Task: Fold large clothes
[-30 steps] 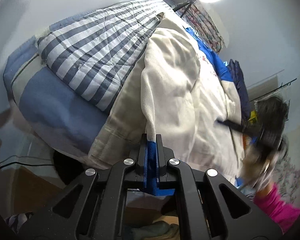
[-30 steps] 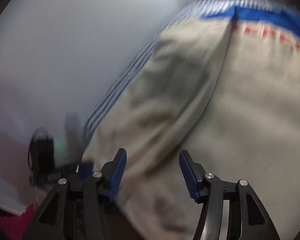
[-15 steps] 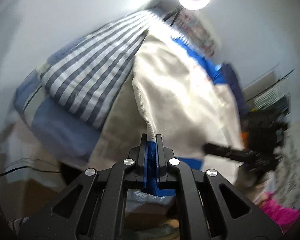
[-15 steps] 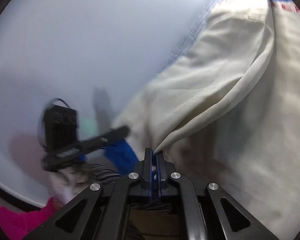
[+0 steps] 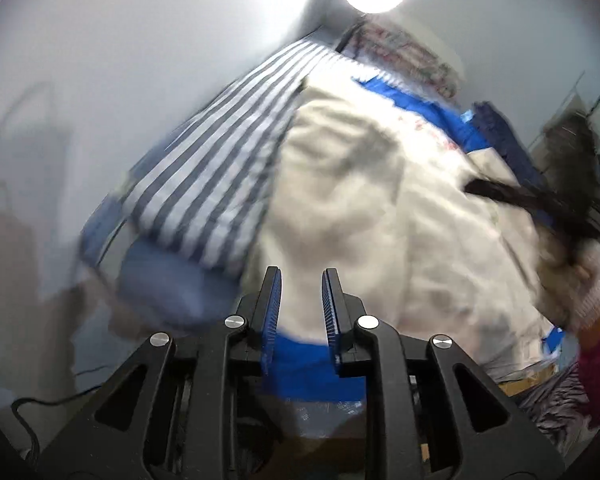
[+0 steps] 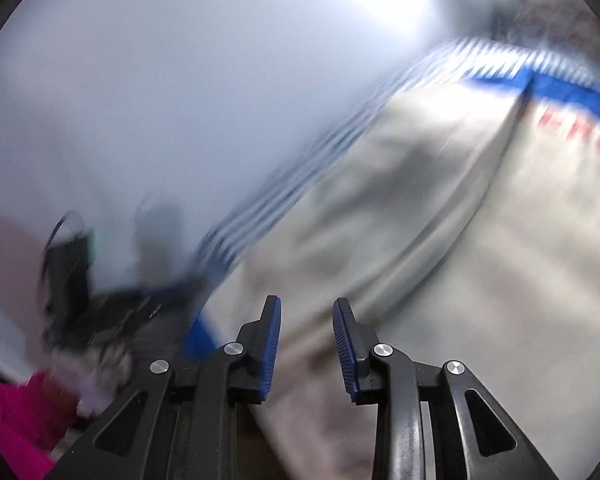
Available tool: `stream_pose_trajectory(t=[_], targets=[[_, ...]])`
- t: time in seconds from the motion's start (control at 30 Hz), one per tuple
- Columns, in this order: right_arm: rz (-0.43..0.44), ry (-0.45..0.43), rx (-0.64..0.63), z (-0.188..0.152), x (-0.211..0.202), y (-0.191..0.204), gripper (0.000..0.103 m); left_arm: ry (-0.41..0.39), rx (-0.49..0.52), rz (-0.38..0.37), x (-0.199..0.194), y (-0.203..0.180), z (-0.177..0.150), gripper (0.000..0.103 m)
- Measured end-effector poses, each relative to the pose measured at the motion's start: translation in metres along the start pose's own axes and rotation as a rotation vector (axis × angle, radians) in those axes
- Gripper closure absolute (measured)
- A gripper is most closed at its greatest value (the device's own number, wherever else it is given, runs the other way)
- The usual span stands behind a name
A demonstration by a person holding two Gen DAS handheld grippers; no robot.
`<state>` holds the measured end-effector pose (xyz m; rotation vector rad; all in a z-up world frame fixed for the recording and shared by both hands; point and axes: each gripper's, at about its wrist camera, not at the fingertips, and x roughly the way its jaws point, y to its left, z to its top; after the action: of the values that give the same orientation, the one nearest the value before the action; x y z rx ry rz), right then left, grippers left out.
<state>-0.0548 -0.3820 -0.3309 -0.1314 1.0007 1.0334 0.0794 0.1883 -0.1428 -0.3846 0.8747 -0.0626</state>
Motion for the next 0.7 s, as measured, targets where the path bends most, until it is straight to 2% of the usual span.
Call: stream_pose_trajectory(t=[0.03, 0.07, 0.13, 0.2, 0.27, 0.37, 0.43, 0.5, 0.57, 0.63, 0.7], targets=[[-0.05, -0.027, 0.001, 0.018, 0.004, -0.01, 0.074, -0.015, -0.006, -0.021, 0.0, -0.004, 0.005, 0.084], [-0.065, -0.037, 0.0, 0.025, 0.009, -0.013, 0.074, -0.015, -0.009, -0.041, 0.004, -0.009, 0.009, 0.084], [-0.104, -0.041, -0.014, 0.056, 0.031, -0.026, 0.074, 0.009, 0.015, -0.036, 0.02, -0.016, 0.013, 0.084], [-0.145, -0.024, -0.019, 0.083, 0.057, -0.038, 0.074, 0.036, 0.009, -0.025, 0.043, -0.017, 0.015, 0.084], [-0.14, 0.017, -0.02, 0.105, 0.084, -0.049, 0.074, 0.077, -0.025, -0.036, 0.064, -0.014, 0.012, 0.084], [-0.209, 0.06, -0.049, 0.124, 0.129, -0.062, 0.074, 0.138, -0.057, -0.025, 0.087, -0.005, -0.001, 0.084], [-0.287, 0.091, -0.064, 0.138, 0.157, -0.074, 0.074, 0.177, -0.097, -0.034, 0.097, 0.005, -0.009, 0.084], [-0.321, 0.115, -0.037, 0.147, 0.178, -0.092, 0.075, 0.178, -0.114, -0.047, 0.098, 0.012, -0.011, 0.084], [-0.311, 0.103, 0.011, 0.149, 0.188, -0.108, 0.075, 0.175, -0.124, -0.054, 0.1, 0.017, -0.012, 0.084], [-0.312, 0.053, -0.002, 0.148, 0.189, -0.11, 0.075, 0.164, -0.127, -0.075, 0.097, 0.019, -0.013, 0.084], [-0.325, 0.063, -0.019, 0.148, 0.187, -0.106, 0.074, 0.124, -0.129, -0.096, 0.085, 0.022, -0.011, 0.084]])
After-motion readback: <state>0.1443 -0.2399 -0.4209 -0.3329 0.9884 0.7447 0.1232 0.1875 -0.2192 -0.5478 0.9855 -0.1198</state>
